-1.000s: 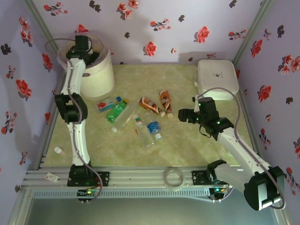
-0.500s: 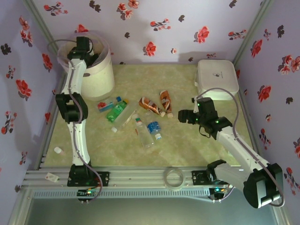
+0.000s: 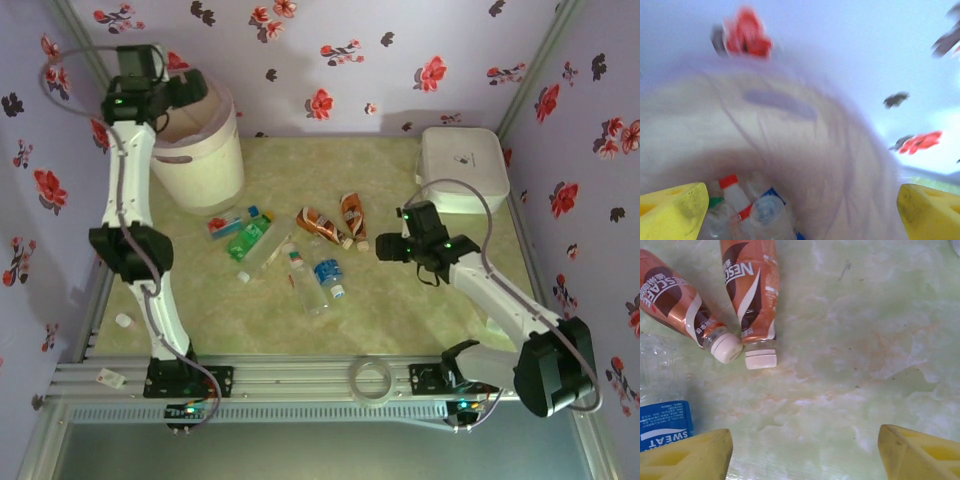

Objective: Put the plastic bottles in the bin

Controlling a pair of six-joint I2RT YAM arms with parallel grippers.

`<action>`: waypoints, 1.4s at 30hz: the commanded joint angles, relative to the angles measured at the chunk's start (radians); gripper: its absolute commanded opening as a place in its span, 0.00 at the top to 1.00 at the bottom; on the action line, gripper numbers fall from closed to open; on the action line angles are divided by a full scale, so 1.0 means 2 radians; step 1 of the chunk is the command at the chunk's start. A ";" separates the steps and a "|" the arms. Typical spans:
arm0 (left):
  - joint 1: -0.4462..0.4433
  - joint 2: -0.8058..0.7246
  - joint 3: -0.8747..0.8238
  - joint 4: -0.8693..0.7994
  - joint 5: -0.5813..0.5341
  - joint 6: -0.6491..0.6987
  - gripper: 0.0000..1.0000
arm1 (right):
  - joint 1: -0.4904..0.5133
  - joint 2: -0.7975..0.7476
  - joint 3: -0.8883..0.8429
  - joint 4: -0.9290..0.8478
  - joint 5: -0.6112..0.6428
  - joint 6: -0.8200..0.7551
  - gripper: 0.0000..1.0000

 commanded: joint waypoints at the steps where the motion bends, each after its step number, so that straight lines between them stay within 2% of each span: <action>1: 0.004 -0.065 -0.030 0.029 -0.015 0.019 0.02 | 0.018 0.040 0.036 -0.005 0.021 0.002 0.26; 5: -0.001 -0.148 -0.109 0.049 -0.015 0.018 0.02 | 0.024 0.099 0.076 -0.005 0.020 0.011 0.31; 11: -0.024 -0.317 -0.345 0.154 -0.017 -0.027 0.02 | 0.034 0.172 0.118 0.009 0.010 0.020 0.35; 15: -0.066 -0.375 -0.462 0.185 0.000 -0.061 0.03 | 0.036 0.218 0.139 0.014 0.006 0.020 0.34; 20: -0.132 -0.426 -0.569 0.208 -0.010 -0.094 0.03 | 0.036 0.260 0.158 0.022 0.016 0.021 0.37; 29: -0.238 -0.440 -0.687 0.247 -0.017 -0.162 0.02 | 0.034 0.323 0.179 0.038 0.015 0.023 0.39; 36: -0.278 -0.423 -0.762 0.332 -0.016 -0.232 0.02 | 0.030 0.354 0.186 0.045 0.022 0.024 0.45; 42: -0.291 -0.415 -0.803 0.389 -0.020 -0.275 0.02 | 0.026 0.350 0.174 0.054 0.031 0.025 0.53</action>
